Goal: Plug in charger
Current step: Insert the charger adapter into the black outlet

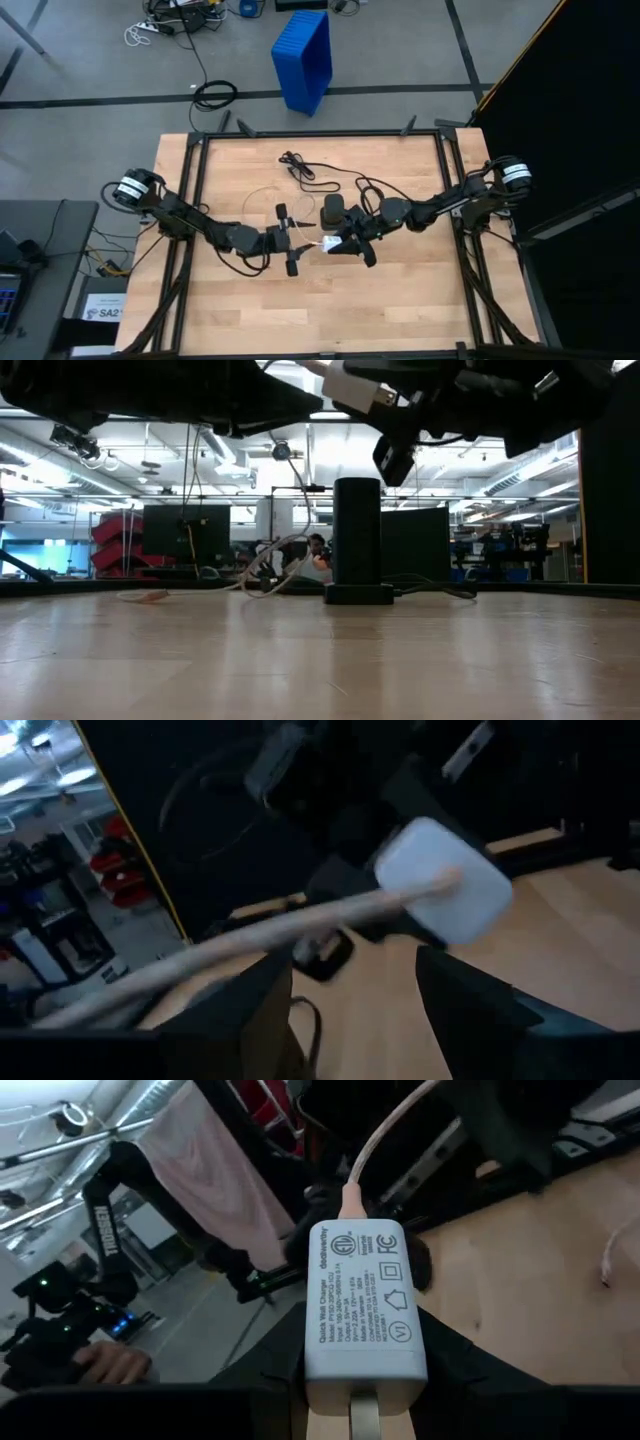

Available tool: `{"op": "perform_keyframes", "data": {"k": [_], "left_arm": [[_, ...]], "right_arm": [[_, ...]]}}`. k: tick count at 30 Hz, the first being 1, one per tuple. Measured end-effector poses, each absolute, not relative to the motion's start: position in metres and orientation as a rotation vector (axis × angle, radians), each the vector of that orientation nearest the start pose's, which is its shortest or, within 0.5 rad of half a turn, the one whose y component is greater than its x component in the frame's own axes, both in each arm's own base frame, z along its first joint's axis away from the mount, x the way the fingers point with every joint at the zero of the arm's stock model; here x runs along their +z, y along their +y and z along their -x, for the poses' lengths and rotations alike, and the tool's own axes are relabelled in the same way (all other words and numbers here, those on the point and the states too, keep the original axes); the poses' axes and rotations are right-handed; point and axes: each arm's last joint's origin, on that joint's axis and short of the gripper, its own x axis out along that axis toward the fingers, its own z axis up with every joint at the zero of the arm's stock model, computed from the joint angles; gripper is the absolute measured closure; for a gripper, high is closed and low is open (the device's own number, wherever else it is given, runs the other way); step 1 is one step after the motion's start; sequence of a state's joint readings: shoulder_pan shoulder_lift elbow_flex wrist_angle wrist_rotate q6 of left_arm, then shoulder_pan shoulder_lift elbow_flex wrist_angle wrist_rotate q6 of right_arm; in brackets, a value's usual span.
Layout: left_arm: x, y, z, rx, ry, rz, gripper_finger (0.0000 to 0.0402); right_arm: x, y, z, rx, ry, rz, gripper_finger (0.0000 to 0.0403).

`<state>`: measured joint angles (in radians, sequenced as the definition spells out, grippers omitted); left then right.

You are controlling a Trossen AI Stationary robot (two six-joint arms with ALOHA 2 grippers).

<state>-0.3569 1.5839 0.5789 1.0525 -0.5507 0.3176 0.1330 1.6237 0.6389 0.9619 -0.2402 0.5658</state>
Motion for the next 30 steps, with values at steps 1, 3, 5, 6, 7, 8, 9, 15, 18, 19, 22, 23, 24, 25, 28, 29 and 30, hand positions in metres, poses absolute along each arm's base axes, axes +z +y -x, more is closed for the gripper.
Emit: {"op": "perform_keyframes", "data": {"k": [1, 3, 5, 6, 7, 8, 9, 15, 18, 19, 22, 23, 24, 25, 28, 29, 30], "left_arm": [[0.198, -0.089, -0.284, 0.194, -0.013, -0.308, 0.0203], [0.198, -0.09, -0.285, 0.167, -0.018, -0.346, 0.0203], [0.198, -0.089, -0.285, 0.163, -0.023, -0.368, 0.0203], [0.199, -0.089, -0.285, 0.164, -0.025, -0.377, 0.0203], [0.199, -0.089, -0.285, 0.16, -0.025, -0.391, 0.0203], [0.199, -0.088, -0.285, 0.159, -0.024, -0.402, 0.0203], [0.199, -0.088, -0.285, 0.159, -0.022, -0.417, 0.0203], [0.198, -0.09, -0.286, 0.115, -0.029, -0.467, 0.0182], [0.199, -0.09, -0.286, 0.115, -0.033, -0.469, 0.0153], [0.2, -0.09, -0.286, 0.117, -0.039, -0.47, 0.0144], [0.201, -0.09, -0.286, 0.122, -0.049, -0.508, 0.0119], [0.201, -0.09, -0.286, 0.122, -0.048, -0.516, 0.0114], [0.201, -0.09, -0.286, 0.123, -0.048, -0.52, 0.0111], [0.202, -0.089, -0.286, 0.128, -0.053, -0.533, 0.0109], [0.204, -0.088, -0.286, 0.139, -0.067, -0.582, 0.0107], [0.205, -0.088, -0.287, 0.14, -0.066, -0.59, 0.0107], [0.206, -0.088, -0.288, 0.141, -0.065, -0.6, 0.0106]], "right_arm": [[0.194, 0.048, -0.312, 0.358, 0.126, -0.561, 0.0315], [0.195, 0.047, -0.314, 0.37, 0.13, -0.565, 0.0315], [0.198, 0.047, -0.316, 0.386, 0.124, -0.569, 0.0315], [0.2, 0.046, -0.317, 0.39, 0.119, -0.568, 0.0315], [0.202, 0.046, -0.318, 0.391, 0.112, -0.568, 0.0315], [0.203, 0.045, -0.319, 0.391, 0.108, -0.568, 0.0315], [0.204, 0.045, -0.32, 0.392, 0.108, -0.571, 0.0315], [0.21, 0.042, -0.326, 0.384, 0.116, -0.572, 0.0315], [0.212, 0.04, -0.328, 0.384, 0.116, -0.582, 0.0315], [0.212, 0.039, -0.328, 0.386, 0.118, -0.585, 0.0315], [0.211, 0.038, -0.328, 0.384, 0.132, -0.595, 0.0315], [0.21, 0.037, -0.328, 0.379, 0.142, -0.597, 0.0315], [0.209, 0.037, -0.328, 0.375, 0.152, -0.598, 0.0315], [0.208, 0.037, -0.328, 0.371, 0.162, -0.599, 0.0315], [0.206, 0.036, -0.328, 0.361, 0.186, -0.609, 0.0315], [0.206, 0.036, -0.328, 0.363, 0.19, -0.61, 0.0315], [0.205, 0.036, -0.328, 0.366, 0.195, -0.61, 0.0315]]}}
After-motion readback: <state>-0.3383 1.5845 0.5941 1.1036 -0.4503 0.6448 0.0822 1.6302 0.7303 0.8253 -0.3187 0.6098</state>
